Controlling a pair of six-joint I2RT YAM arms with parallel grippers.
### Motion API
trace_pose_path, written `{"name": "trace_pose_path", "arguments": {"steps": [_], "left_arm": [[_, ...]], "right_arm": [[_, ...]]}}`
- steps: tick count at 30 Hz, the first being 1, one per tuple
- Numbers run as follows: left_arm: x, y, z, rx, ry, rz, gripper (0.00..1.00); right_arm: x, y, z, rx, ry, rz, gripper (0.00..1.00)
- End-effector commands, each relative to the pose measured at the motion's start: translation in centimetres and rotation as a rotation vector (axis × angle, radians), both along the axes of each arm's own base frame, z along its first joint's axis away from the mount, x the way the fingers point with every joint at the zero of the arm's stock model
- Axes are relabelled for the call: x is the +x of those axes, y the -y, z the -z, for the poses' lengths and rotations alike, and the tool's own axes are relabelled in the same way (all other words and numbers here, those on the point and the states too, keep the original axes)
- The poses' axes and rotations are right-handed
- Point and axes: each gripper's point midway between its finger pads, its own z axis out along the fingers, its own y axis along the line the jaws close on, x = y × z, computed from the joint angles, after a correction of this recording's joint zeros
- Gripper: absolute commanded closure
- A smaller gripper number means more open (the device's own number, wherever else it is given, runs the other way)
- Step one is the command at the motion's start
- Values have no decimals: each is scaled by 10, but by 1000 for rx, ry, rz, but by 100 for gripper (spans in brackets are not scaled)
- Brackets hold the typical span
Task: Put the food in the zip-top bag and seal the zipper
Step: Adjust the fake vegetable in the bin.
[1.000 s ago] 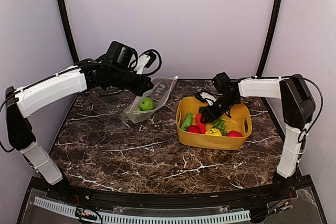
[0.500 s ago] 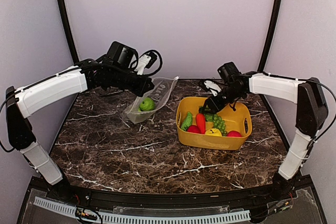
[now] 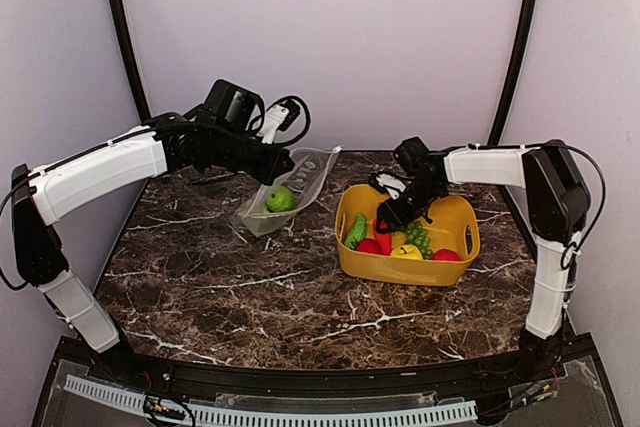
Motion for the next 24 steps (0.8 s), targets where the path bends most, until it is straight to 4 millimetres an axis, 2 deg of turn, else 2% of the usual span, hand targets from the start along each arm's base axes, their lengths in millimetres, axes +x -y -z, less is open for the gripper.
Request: {"name": "trace_pose_path", "arguments": {"steps": [1,4,6,11,13,16,22,24], "left_arm": [[-6,-3,4,28,-13,8,99],[-5,-4,4,29,-12,7,99],[-6,-4,3,27,-11,8,99],[-7,-2,3,20,-17,14,99],[-8,-1,4,20,-21,17,99],[-8,0,4,20,-20,18,99],[-10,3,6,22,-23,24,99],[-9,3,6,23,-22,22,99]], "right_arm": [[2,-5,15,-57,-7,16,41],[-2,-10,26,-88,-15,6,45],[-2,-12,25,-95,-7,6,51],[0,-10,5,-80,44,7,75],[1,-8,-8,-71,85,7,81],[-3,-8,-32,-42,132,-16,81],[-16,-15,-93,74,245,-104,82],[-16,-12,-110,84,297,-109,82]]}}
